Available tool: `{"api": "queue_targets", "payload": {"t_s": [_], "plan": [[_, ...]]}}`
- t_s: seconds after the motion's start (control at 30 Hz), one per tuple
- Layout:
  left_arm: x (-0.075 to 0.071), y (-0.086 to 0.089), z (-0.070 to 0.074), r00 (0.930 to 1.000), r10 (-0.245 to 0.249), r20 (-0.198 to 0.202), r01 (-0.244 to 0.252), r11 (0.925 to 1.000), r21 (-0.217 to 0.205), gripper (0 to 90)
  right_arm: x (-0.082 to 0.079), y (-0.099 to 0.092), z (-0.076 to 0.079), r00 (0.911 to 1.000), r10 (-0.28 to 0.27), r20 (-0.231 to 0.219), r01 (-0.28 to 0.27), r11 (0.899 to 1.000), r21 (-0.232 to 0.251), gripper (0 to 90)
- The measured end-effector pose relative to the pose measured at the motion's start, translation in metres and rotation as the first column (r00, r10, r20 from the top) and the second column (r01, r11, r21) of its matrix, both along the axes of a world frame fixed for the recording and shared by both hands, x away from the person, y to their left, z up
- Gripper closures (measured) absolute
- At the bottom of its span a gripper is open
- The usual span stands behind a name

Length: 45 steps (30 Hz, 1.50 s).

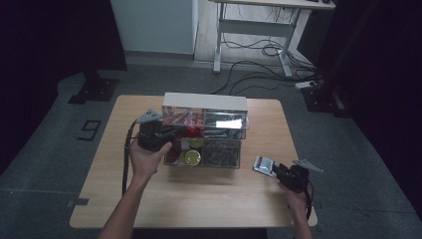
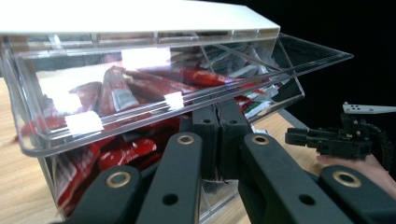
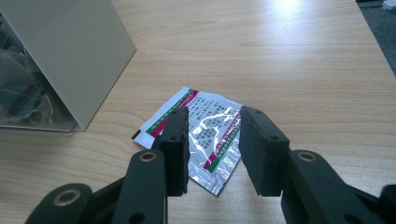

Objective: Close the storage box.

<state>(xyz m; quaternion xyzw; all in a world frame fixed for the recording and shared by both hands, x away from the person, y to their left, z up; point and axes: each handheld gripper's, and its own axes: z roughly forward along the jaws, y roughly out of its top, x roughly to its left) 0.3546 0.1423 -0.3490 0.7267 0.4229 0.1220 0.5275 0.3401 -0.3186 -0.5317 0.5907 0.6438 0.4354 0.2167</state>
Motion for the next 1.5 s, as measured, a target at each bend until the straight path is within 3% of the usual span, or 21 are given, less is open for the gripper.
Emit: {"api": "queue_targets", "payload": {"t_s": [0.5,0.77,0.87,1.13,1.5], "plan": [[-0.002,0.002,-0.015,0.9997,-0.009,-0.021,0.008,0.9999,-0.009,86.1,-0.001,-0.001,-0.002,1.0000,-0.002,-0.005,0.002,1.000,-0.003,62.7],[-0.008,0.004,-0.021,0.9993,-0.037,-0.001,0.037,0.9991,-0.023,77.3,-0.001,-0.001,-0.002,1.0000,-0.001,-0.001,0.001,1.000,0.000,61.4],[-0.013,0.006,-0.020,0.9994,-0.030,0.018,0.031,0.9993,-0.021,72.7,-0.002,-0.001,-0.001,0.9997,0.012,0.022,-0.012,1.000,0.006,59.9],[-0.027,0.010,-0.023,0.9976,-0.010,0.068,0.008,0.9996,0.029,62.2,-0.003,0.002,0.000,0.9987,0.037,0.035,-0.037,0.999,0.009,56.6],[-0.043,0.020,-0.050,0.9982,-0.009,0.059,0.005,0.9974,0.071,51.5,-0.005,0.004,-0.001,0.9971,0.065,0.040,-0.065,0.998,0.009,53.7]]}}
